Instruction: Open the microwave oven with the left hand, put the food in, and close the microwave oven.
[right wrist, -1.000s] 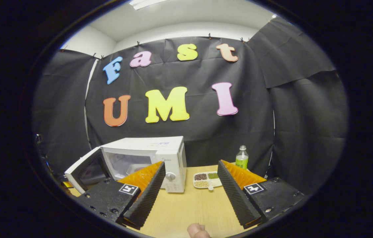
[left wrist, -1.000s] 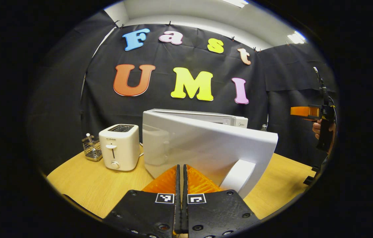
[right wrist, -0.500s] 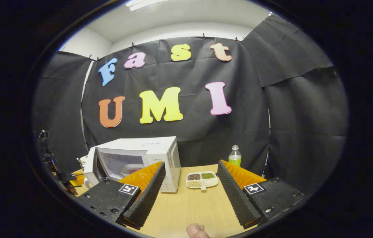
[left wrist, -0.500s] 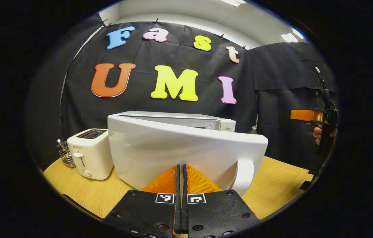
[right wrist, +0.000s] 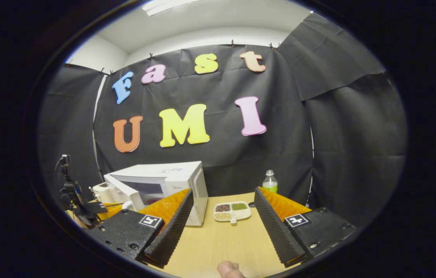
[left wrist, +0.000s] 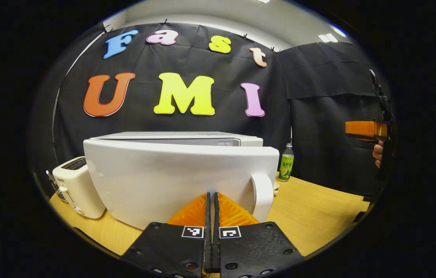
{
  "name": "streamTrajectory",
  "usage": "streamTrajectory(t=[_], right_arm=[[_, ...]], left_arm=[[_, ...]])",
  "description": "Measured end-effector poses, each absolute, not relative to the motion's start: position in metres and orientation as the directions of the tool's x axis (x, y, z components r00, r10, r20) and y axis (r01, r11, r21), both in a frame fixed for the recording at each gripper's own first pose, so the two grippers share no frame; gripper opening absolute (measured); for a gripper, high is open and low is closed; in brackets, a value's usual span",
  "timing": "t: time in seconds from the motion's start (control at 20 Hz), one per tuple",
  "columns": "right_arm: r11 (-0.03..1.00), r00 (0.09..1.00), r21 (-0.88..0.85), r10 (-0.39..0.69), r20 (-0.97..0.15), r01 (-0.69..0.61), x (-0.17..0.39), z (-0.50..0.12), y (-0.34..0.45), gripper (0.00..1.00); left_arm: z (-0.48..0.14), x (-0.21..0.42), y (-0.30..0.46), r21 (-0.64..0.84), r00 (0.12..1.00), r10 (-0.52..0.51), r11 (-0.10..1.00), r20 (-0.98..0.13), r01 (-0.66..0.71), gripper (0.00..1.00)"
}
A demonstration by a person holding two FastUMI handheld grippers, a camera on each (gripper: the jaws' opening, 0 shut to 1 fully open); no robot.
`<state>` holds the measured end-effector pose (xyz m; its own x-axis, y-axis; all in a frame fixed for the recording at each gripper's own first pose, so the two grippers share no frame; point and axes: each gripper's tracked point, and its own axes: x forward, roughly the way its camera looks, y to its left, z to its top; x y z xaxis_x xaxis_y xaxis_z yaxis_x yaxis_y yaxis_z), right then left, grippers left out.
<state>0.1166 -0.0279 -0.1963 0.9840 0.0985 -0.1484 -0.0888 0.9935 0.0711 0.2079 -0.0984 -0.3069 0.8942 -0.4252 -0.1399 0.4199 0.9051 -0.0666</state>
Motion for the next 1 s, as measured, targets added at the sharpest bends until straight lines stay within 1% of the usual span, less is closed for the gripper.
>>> streamTrajectory(t=[0.05,0.1,0.15,0.2,0.25,0.3,0.35,0.4,0.5,0.55,0.6,0.65,0.7,0.75,0.8,0.95,1.0], right_arm=[[0.994,0.985,0.069,0.098,-0.143,-0.089,0.117,-0.195,-0.030,1.00],[0.994,0.986,0.065,0.097,-0.137,-0.089,0.118,-0.195,-0.032,0.91],[0.994,0.986,0.063,0.098,-0.132,-0.091,0.118,-0.196,-0.033,1.00],[0.994,0.987,0.063,0.101,-0.126,-0.094,0.119,-0.196,-0.034,0.91],[0.993,0.987,0.063,0.104,-0.124,-0.097,0.119,-0.196,-0.035,1.00],[0.993,0.986,0.062,0.110,-0.123,-0.102,0.120,-0.196,-0.036,0.92],[0.992,0.986,0.063,0.112,-0.120,-0.105,0.120,-0.197,-0.038,0.91],[0.993,0.987,0.062,0.112,-0.116,-0.105,0.121,-0.197,-0.039,1.00],[0.993,0.988,0.059,0.110,-0.109,-0.104,0.121,-0.195,-0.041,1.00],[0.993,0.988,0.058,0.111,-0.106,-0.105,0.121,-0.194,-0.041,0.91],[0.993,0.988,0.057,0.111,-0.103,-0.105,0.120,-0.195,-0.042,1.00],[0.993,0.988,0.056,0.110,-0.105,-0.105,0.120,-0.195,-0.042,1.00],[0.993,0.988,0.055,0.109,-0.109,-0.103,0.117,-0.196,-0.043,0.91],[0.993,0.988,0.057,0.106,-0.111,-0.100,0.116,-0.197,-0.043,0.91],[0.994,0.989,0.057,0.102,-0.110,-0.097,0.113,-0.196,-0.045,0.91],[0.996,0.991,0.050,0.078,-0.110,-0.073,0.105,-0.192,-0.049,0.91],[0.997,0.992,0.049,0.068,-0.109,-0.063,0.100,-0.189,-0.050,1.00]], left_arm=[[-0.310,0.214,-0.099,-0.066,0.896,-0.421,0.907,-0.144,0.416,0.00],[-0.315,0.219,-0.103,-0.067,0.894,-0.420,0.908,-0.155,0.414,0.00],[-0.320,0.223,-0.108,-0.071,0.890,-0.424,0.906,-0.168,0.418,0.00],[-0.321,0.227,-0.114,-0.073,0.886,-0.432,0.902,-0.169,0.425,0.00],[-0.321,0.230,-0.120,-0.067,0.884,-0.436,0.900,-0.168,0.431,0.00],[-0.320,0.236,-0.123,-0.046,0.889,-0.428,0.903,-0.160,0.427,0.00],[-0.322,0.243,-0.126,-0.031,0.889,-0.426,0.903,-0.166,0.428,0.01],[-0.325,0.247,-0.134,-0.037,0.882,-0.438,0.898,-0.172,0.438,0.00],[-0.327,0.261,-0.143,-0.042,0.885,-0.432,0.901,-0.173,0.432,0.00],[-0.327,0.273,-0.143,-0.032,0.898,-0.407,0.913,-0.170,0.407,0.00],[-0.329,0.284,-0.142,-0.028,0.908,-0.380,0.924,-0.177,0.382,0.00],[-0.332,0.294,-0.141,-0.023,0.919,-0.350,0.936,-0.184,0.352,0.00],[-0.330,0.298,-0.143,-0.035,0.921,-0.351,0.936,-0.169,0.350,0.00],[-0.337,0.298,-0.148,-0.070,0.906,-0.369,0.929,-0.207,0.362,0.01],[-0.338,0.297,-0.157,-0.104,0.898,-0.397,0.917,-0.191,0.384,0.01],[-0.343,0.300,-0.155,-0.097,0.893,-0.391,0.920,-0.221,0.379,0.01],[-0.346,0.300,-0.154,-0.084,0.895,-0.382,0.924,-0.230,0.372,0.00]])
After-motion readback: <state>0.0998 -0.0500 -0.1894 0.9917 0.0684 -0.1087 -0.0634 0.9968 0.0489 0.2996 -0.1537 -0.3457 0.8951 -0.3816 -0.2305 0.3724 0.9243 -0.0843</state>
